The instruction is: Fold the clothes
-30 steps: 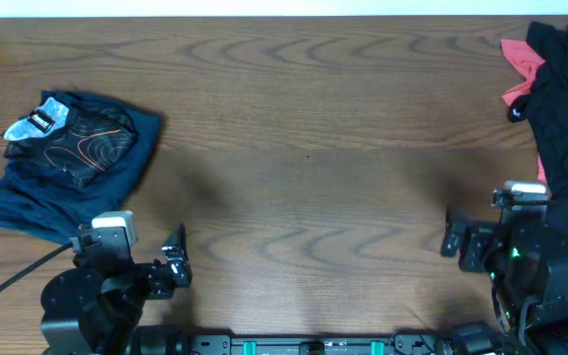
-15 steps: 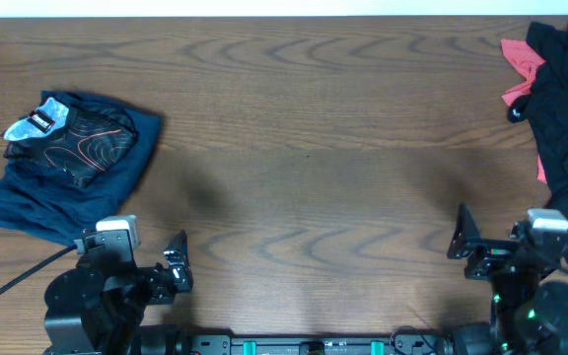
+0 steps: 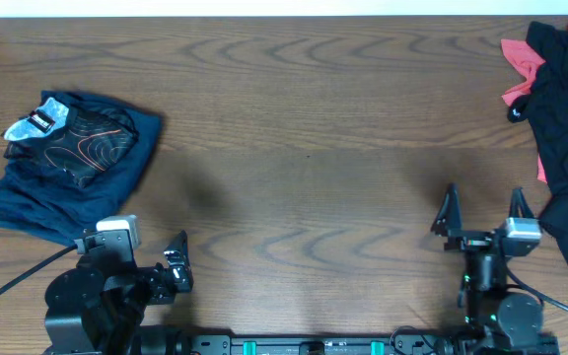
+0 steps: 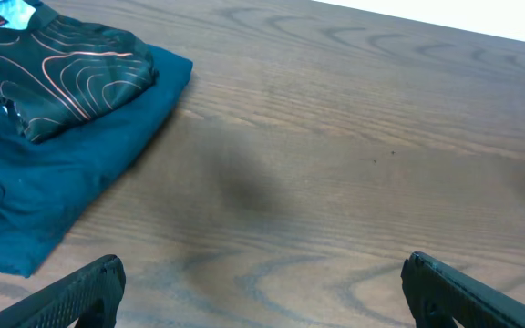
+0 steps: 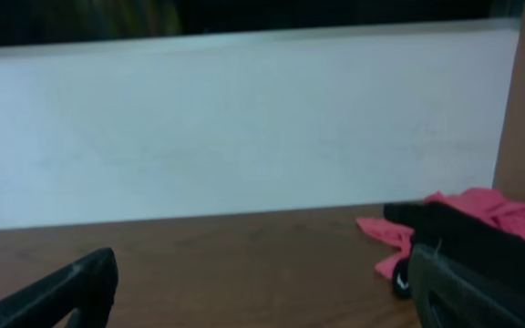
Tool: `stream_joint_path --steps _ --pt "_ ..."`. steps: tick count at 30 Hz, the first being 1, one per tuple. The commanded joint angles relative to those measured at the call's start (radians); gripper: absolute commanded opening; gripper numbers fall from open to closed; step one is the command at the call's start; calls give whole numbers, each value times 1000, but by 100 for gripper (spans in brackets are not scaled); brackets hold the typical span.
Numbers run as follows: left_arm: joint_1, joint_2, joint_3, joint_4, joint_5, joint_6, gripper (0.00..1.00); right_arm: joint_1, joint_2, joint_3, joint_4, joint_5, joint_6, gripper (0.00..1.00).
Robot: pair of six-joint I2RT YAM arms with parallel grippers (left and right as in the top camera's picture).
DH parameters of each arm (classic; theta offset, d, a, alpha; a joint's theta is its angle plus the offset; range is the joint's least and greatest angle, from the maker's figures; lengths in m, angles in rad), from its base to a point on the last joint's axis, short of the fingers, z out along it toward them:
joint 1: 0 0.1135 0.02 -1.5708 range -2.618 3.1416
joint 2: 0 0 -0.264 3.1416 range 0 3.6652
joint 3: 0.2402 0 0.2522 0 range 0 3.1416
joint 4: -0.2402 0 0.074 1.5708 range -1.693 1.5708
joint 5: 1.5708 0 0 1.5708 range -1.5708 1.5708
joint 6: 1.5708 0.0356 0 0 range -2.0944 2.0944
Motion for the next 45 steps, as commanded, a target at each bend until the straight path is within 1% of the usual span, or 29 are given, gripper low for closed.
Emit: stream_joint_path --steps 1,6,36,39,42,45 --pt "1 0 2 -1 9 -9 98 -10 -7 -69 15 13 -16 99" --pt "1 0 2 -1 9 -9 98 -8 -7 -69 -164 -32 -5 99" --pt "1 0 2 -1 9 -9 98 -8 -3 -69 -162 -32 -5 99" --pt "2 -9 -2 -36 -39 27 98 -8 -3 -69 -162 -32 -5 99" --pt "1 -48 -45 -29 -45 34 98 -8 -3 -69 -163 -32 -5 99" --pt "1 -121 -155 51 -56 48 98 -8 -3 -69 -163 -32 -5 99"
